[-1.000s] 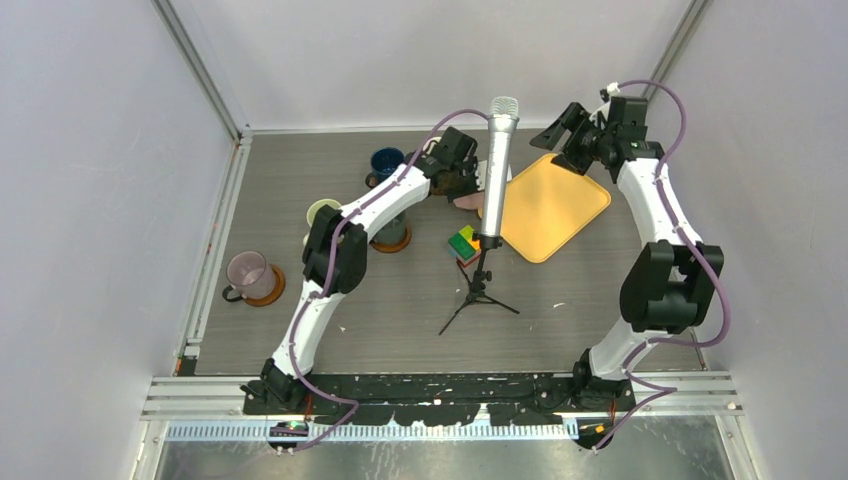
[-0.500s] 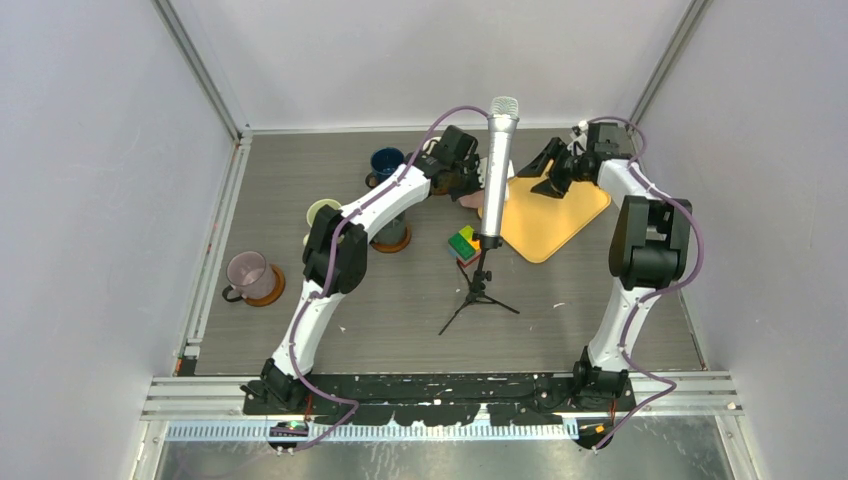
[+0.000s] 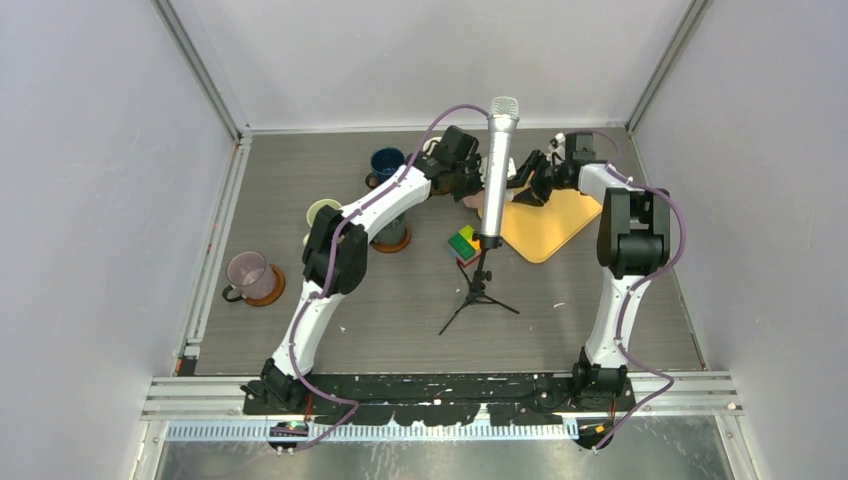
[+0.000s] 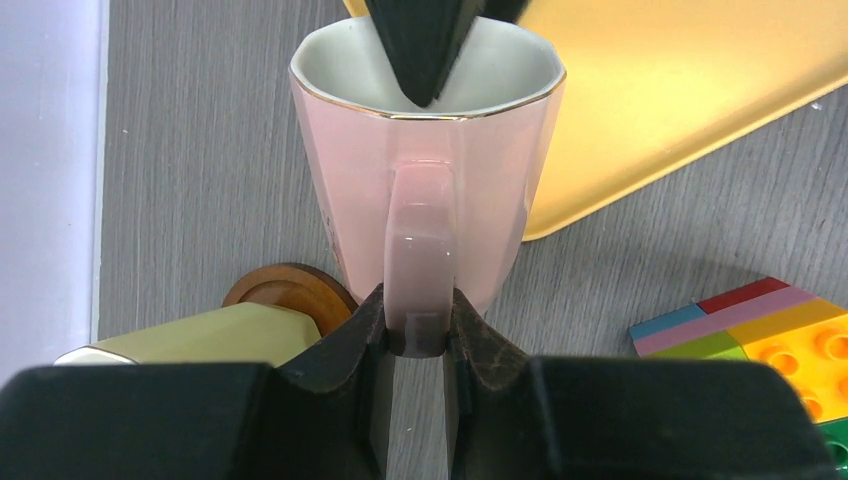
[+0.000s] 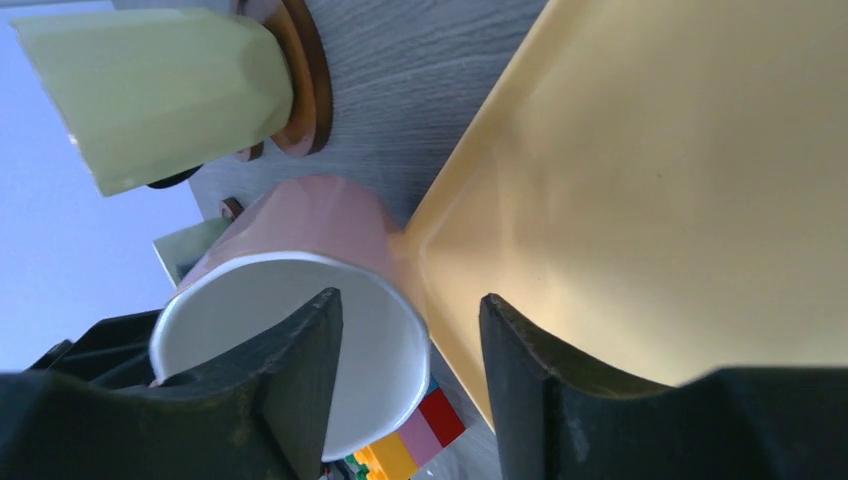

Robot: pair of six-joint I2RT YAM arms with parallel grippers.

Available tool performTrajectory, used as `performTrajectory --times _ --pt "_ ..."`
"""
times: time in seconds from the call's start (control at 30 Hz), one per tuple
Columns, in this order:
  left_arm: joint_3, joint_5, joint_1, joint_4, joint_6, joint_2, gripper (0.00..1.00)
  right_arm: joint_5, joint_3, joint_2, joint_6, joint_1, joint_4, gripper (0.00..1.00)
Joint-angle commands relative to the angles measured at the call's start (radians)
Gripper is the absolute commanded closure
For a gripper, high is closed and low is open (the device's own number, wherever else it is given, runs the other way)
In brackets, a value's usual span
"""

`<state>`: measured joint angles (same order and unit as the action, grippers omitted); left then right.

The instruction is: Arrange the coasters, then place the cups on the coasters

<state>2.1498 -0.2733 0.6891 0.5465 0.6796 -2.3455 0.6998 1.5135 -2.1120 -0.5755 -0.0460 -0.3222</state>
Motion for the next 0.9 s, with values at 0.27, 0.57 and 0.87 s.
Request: performTrajectory --times 0.27,0.57,0.87 --pt "-0.046 -0.058 0.007 -0.126 -0.027 0.117 1.0 0.037 0.027 0.03 -0.02 0.024 0.066 0.99" --pt "-0.006 0.028 0.031 -0.013 0.049 0.078 0.57 -0.195 0.002 0.19 0.145 0.11 -0.058 1.0" --pt "0.027 0.038 0.036 -0.021 0.041 0.069 0.58 -0.336 0.012 0.236 0.221 0.173 -0.129 1.0"
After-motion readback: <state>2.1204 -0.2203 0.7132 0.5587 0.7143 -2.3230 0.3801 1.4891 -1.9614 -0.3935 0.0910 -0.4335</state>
